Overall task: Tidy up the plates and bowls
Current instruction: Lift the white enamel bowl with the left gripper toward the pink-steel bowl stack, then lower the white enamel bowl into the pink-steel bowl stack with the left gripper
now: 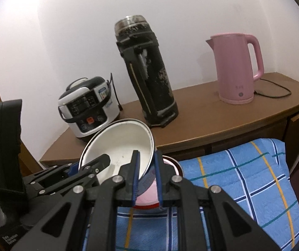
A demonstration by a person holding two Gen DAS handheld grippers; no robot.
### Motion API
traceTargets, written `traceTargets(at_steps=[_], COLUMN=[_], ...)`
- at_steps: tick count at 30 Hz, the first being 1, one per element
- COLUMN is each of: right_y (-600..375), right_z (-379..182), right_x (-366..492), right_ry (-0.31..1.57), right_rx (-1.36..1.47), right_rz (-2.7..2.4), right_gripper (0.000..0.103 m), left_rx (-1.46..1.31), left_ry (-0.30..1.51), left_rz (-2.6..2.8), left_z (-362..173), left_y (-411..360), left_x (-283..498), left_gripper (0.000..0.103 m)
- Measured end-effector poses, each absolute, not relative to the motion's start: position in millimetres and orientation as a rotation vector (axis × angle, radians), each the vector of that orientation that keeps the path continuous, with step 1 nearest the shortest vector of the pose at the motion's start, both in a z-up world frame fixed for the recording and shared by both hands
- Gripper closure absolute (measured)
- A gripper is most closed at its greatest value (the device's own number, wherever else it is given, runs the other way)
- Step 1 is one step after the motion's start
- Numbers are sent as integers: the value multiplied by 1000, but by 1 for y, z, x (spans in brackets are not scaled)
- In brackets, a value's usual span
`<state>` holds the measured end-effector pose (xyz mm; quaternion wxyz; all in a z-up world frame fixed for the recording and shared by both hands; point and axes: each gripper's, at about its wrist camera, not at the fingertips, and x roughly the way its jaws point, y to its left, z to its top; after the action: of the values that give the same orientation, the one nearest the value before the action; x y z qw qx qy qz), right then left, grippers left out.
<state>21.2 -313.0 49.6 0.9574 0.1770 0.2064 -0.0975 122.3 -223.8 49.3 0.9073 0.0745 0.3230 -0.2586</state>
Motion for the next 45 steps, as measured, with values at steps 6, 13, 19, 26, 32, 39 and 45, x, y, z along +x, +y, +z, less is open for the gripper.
traceTargets(at_steps=[6, 13, 19, 26, 32, 39, 45], right_y=[-323, -330, -334, -335, -335, -337, -339], right_z=[36, 20, 10, 9, 9, 6, 3], right_x=[31, 43, 48, 51, 51, 54, 55], right_ry=[440, 471, 491, 497, 499, 518, 528], right_rx=[372, 388, 399, 396, 395, 396, 402], right_rz=[-209, -213, -214, -216, -217, -218, -215], right_gripper=[89, 89, 89, 89, 89, 89, 89], left_rx=[168, 172, 175, 170, 166, 176, 187], left_ry=[709, 747, 765, 773, 775, 801, 796], left_rz=[-524, -512, -511, -511, -514, -512, -506], left_z=[29, 11, 1, -1, -1, -6, -6], left_y=[-236, -243, -246, -247, -246, -249, -250], left_x=[134, 145, 151, 153, 153, 156, 156], left_gripper=[85, 85, 85, 85, 85, 85, 85])
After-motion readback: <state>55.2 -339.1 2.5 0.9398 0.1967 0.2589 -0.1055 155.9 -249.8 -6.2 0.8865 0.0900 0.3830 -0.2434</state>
